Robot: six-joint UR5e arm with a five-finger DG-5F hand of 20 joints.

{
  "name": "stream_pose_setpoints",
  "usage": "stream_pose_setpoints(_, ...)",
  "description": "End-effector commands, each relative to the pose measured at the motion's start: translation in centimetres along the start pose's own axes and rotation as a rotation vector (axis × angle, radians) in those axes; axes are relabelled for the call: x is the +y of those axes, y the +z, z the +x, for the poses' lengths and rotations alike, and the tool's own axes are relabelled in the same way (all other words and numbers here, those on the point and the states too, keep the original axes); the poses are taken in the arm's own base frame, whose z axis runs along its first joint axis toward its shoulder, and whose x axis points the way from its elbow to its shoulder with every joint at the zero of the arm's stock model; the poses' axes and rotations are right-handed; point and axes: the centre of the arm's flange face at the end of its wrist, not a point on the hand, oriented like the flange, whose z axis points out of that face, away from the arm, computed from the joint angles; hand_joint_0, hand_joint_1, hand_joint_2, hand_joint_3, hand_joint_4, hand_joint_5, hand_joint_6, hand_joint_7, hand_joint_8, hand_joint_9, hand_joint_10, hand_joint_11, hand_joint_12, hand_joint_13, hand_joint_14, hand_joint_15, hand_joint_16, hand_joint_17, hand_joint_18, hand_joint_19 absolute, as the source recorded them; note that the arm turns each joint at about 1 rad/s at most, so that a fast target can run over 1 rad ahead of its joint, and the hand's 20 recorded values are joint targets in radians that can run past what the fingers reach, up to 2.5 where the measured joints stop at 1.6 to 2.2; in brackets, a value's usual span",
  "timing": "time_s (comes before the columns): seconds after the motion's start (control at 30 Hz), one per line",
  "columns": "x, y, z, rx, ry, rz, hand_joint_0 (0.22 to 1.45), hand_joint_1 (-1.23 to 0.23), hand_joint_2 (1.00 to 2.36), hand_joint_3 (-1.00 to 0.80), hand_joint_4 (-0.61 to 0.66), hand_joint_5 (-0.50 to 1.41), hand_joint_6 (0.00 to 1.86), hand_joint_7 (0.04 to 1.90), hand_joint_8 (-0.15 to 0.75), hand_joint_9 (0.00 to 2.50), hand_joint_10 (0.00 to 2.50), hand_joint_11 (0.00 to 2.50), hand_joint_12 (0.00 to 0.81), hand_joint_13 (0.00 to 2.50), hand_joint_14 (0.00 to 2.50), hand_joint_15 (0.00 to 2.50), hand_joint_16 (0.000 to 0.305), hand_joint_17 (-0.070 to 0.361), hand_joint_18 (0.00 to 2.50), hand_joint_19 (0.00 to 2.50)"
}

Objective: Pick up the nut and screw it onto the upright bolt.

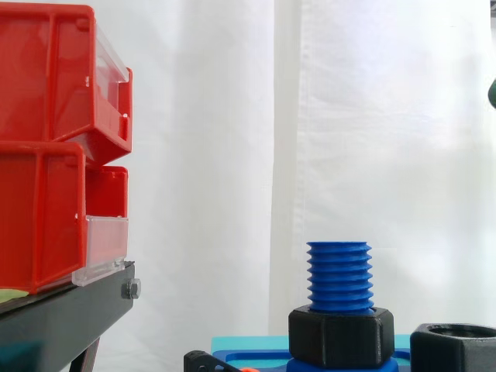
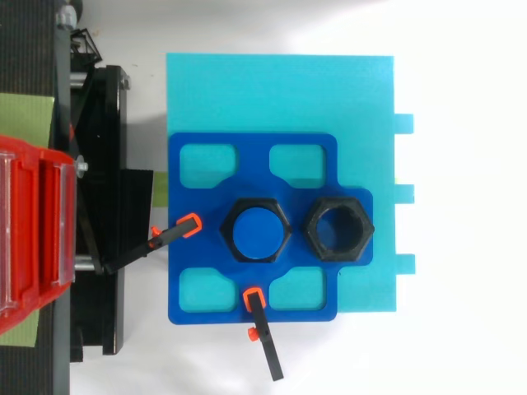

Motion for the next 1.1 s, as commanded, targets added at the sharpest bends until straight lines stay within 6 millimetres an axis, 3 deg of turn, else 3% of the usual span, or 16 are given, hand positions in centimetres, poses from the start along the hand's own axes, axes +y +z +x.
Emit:
stream_pose_setpoints(0.0, 0.2, 0.7, 2.5, 0.034, -0.153, -0.012, 0.37, -0.85, 1.0, -0.5, 0.15, -0.29, 0.5, 0.66, 0.277, 0.01, 0.0, 0.0, 0.37, 0.0, 0.0, 0.0, 0.049, 0.11, 0.0, 0.0)
stream_pose_setpoints(0.43, 0.4, 4.4, 9.4, -0.131, -0.347, 0.036, 0.37, -0.8, 1.0, -0.5, 0.12, -0.3, 0.5, 0.58, 0.246, 0.0, 0.0, 0.0, 0.359, 0.0, 0.0, 0.0, 0.05, 0.113, 0.0, 0.0)
stream_pose_setpoints(0.83, 2.7, 3.5, 11.7, -0.184, -0.437, 0.056, 0.38, -0.72, 1.0, -0.5, 0.15, -0.3, 0.5, 0.61, 0.27, 0.0, 0.0, 0.0, 0.362, 0.0, 0.0, 0.0, 0.051, 0.114, 0.0, 0.0)
stream_pose_setpoints(0.93, 4.0, 2.4, 14.2, -0.18, -0.441, 0.074, 0.39, -0.71, 1.0, -0.5, 0.16, -0.3, 0.5, 0.61, 0.272, 0.0, 0.0, 0.0, 0.363, 0.0, 0.0, 0.0, 0.051, 0.115, 0.0, 0.0)
stream_pose_setpoints(1.0, 3.9, 2.4, 14.7, -0.181, -0.447, 0.086, 0.39, -0.71, 1.0, -0.5, 0.16, -0.3, 0.5, 0.61, 0.275, 0.0, 0.0, 0.0, 0.362, 0.0, 0.0, 0.0, 0.051, 0.114, 0.0, 0.0)
stream_pose_setpoints(1.07, 3.8, 2.0, 16.9, -0.179, -0.459, 0.119, 0.39, -0.7, 1.0, -0.5, 0.17, -0.3, 0.5, 0.62, 0.277, 0.0, 0.0, 0.0, 0.362, 0.0, 0.0, 0.0, 0.051, 0.114, 0.0, 0.0)
